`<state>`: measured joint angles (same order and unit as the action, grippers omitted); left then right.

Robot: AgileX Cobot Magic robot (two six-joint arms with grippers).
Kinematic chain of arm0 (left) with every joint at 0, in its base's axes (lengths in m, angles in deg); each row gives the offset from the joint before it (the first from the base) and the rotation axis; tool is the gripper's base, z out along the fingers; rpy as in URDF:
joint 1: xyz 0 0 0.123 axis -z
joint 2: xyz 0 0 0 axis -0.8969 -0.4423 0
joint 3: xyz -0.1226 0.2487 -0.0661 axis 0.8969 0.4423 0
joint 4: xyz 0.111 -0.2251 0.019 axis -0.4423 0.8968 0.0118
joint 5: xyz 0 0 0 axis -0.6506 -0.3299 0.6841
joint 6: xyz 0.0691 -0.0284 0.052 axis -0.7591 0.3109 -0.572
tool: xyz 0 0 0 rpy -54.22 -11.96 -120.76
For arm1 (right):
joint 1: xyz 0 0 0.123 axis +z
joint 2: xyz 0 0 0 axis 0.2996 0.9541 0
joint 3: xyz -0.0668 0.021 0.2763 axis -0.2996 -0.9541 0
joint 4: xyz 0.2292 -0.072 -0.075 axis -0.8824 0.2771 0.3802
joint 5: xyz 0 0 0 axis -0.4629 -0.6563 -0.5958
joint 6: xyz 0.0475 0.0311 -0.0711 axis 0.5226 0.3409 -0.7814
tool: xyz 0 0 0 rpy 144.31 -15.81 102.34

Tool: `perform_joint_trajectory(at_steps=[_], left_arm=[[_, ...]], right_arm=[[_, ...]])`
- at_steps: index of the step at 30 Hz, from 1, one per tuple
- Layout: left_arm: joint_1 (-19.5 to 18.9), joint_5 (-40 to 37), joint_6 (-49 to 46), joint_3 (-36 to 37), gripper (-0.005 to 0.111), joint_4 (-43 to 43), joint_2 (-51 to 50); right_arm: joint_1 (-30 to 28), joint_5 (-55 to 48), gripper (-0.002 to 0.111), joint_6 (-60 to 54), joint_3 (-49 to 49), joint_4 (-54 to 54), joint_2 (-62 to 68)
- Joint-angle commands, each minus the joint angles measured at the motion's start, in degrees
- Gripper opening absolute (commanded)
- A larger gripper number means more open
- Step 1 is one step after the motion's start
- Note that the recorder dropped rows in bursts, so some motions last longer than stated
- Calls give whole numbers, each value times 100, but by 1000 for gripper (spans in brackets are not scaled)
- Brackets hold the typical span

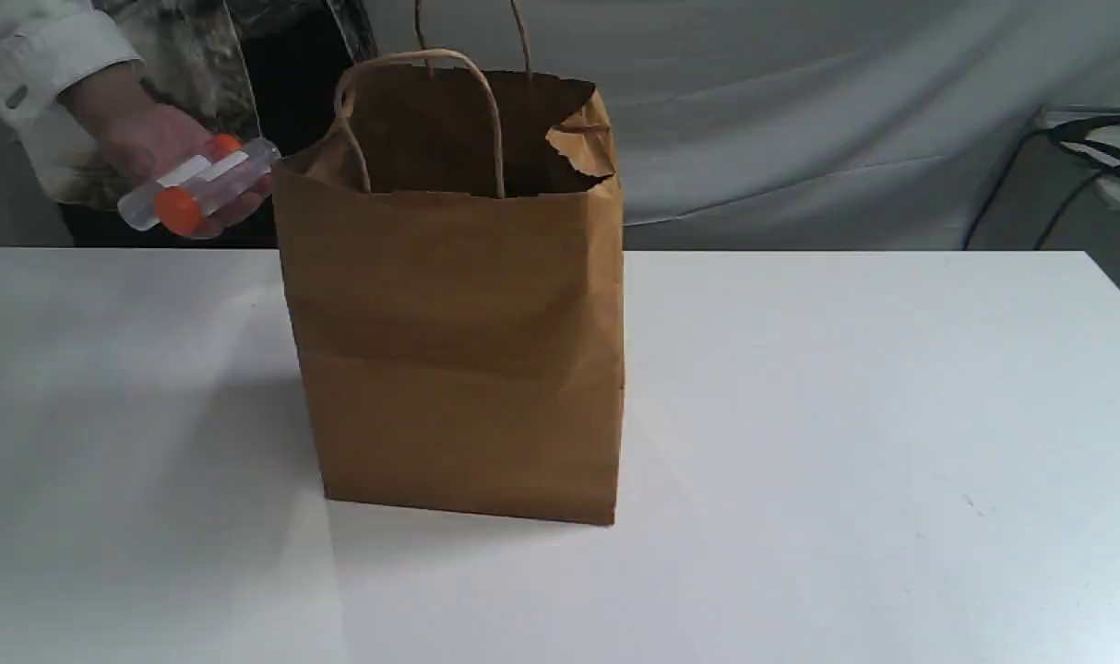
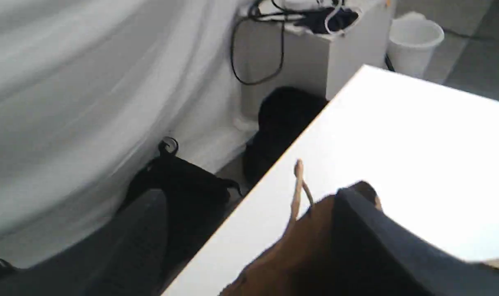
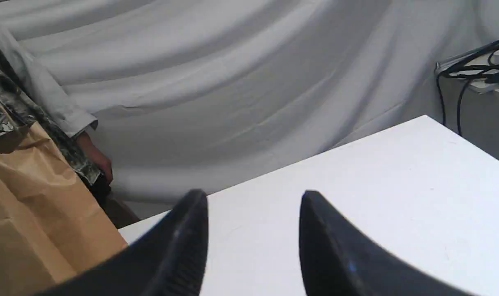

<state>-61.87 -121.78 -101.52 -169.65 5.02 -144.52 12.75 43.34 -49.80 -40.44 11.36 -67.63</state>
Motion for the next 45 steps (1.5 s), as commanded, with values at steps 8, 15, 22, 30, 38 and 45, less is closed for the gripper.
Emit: perform_joint_trajectory(at_steps=[8, 15, 22, 30, 38, 45], left_arm=[[254, 99, 246, 3, 60, -802, -602], [379, 179, 708, 3, 64, -1147, -907], [406, 335, 1080, 3, 64, -1527, -1081], [406, 114, 2240, 3, 64, -2145, -1206], [420, -20, 2485, 3, 47, -2049, -1206], [555, -76, 2500, 3, 0, -2012, -1206]], right_arm=[[16, -46, 36, -77, -21, 38, -37], [16, -83, 36, -75, -21, 38, -37], [16, -113, 36, -75, -21, 38, -37], [16, -163, 36, -75, -21, 38, -37], [16, -163, 36, -95, -21, 38, -37], [16, -139, 36, -87, -21, -265, -37]])
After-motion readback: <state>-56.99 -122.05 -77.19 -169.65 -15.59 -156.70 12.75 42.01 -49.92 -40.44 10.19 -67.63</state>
